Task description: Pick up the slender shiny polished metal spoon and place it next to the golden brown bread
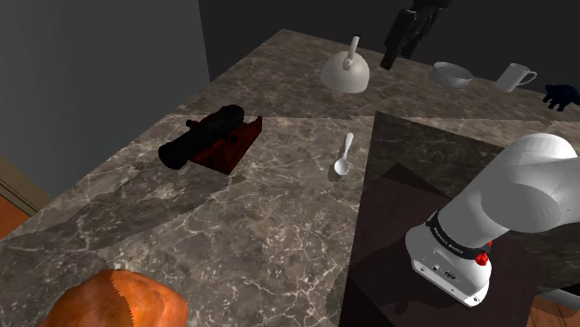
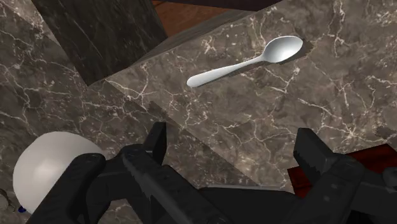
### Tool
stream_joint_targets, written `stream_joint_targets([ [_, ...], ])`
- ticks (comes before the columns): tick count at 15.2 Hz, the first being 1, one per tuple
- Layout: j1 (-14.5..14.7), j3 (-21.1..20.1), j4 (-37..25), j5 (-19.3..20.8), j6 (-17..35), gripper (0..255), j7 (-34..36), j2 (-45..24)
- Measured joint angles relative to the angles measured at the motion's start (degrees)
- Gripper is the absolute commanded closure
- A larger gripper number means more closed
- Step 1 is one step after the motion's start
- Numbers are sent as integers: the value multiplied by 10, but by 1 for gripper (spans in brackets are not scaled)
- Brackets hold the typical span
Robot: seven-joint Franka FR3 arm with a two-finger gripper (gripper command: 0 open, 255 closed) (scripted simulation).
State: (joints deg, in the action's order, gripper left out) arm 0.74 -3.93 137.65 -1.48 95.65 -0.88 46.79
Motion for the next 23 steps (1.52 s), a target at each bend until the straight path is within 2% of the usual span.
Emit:
stream_joint_targets([
  [3, 8, -3, 30, -4, 21, 0, -6, 12],
  [13, 79, -44, 207, -42, 209, 0, -46, 25],
  [19, 130, -74, 294, -70, 358, 0, -69, -23],
  [23, 137, -80, 312, -76, 410, 0, -74, -53],
])
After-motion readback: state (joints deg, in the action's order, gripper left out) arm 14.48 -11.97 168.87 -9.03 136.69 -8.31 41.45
